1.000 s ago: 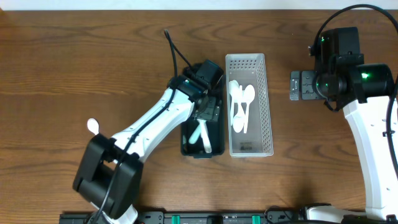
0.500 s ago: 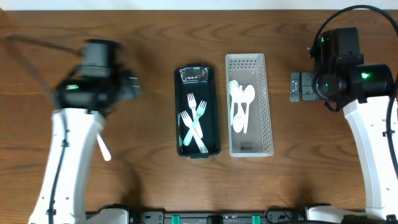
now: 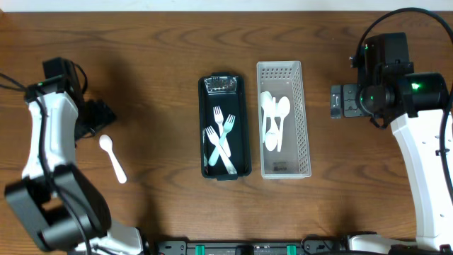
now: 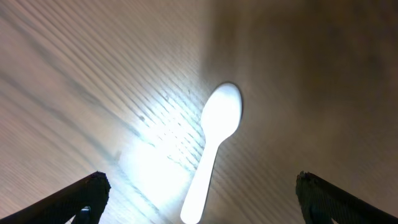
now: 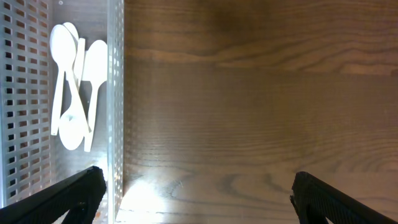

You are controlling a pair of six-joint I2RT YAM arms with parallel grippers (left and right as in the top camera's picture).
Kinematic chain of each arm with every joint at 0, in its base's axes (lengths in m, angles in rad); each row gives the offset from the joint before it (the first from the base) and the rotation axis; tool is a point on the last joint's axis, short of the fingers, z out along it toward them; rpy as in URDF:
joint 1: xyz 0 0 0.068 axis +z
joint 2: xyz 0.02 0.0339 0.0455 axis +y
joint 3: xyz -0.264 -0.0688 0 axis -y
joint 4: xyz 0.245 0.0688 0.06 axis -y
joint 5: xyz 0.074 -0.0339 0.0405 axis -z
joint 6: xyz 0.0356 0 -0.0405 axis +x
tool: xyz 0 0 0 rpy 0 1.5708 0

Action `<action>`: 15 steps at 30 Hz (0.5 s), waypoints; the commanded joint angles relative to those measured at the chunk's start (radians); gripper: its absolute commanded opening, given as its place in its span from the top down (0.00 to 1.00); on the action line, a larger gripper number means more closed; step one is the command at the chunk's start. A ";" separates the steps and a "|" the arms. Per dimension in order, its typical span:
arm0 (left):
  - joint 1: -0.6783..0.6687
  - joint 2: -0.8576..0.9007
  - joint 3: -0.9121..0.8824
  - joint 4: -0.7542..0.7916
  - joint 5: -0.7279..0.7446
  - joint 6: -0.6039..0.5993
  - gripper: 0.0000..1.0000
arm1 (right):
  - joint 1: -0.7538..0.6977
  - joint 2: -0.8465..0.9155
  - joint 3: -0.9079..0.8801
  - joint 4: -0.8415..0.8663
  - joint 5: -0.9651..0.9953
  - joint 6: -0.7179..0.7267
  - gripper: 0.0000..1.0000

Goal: Pack container
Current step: 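Lower the left gripper onto the white spoon and grasp it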

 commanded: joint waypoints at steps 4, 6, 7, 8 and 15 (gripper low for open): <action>0.021 0.077 -0.108 0.100 0.053 0.021 0.02 | -0.008 0.001 -0.003 -0.004 0.006 -0.013 0.01; 0.021 0.087 -0.130 0.128 0.053 0.028 0.02 | -0.008 0.001 -0.003 -0.005 0.006 -0.012 0.01; 0.021 0.092 -0.142 0.145 0.053 0.030 0.02 | -0.008 0.001 -0.003 -0.007 0.006 -0.012 0.01; 0.021 0.097 -0.151 0.161 0.053 0.030 0.02 | -0.008 0.001 -0.003 -0.010 0.006 -0.012 0.01; 0.021 0.118 -0.206 0.284 0.053 0.051 0.02 | -0.008 0.001 -0.003 -0.050 0.006 -0.012 0.01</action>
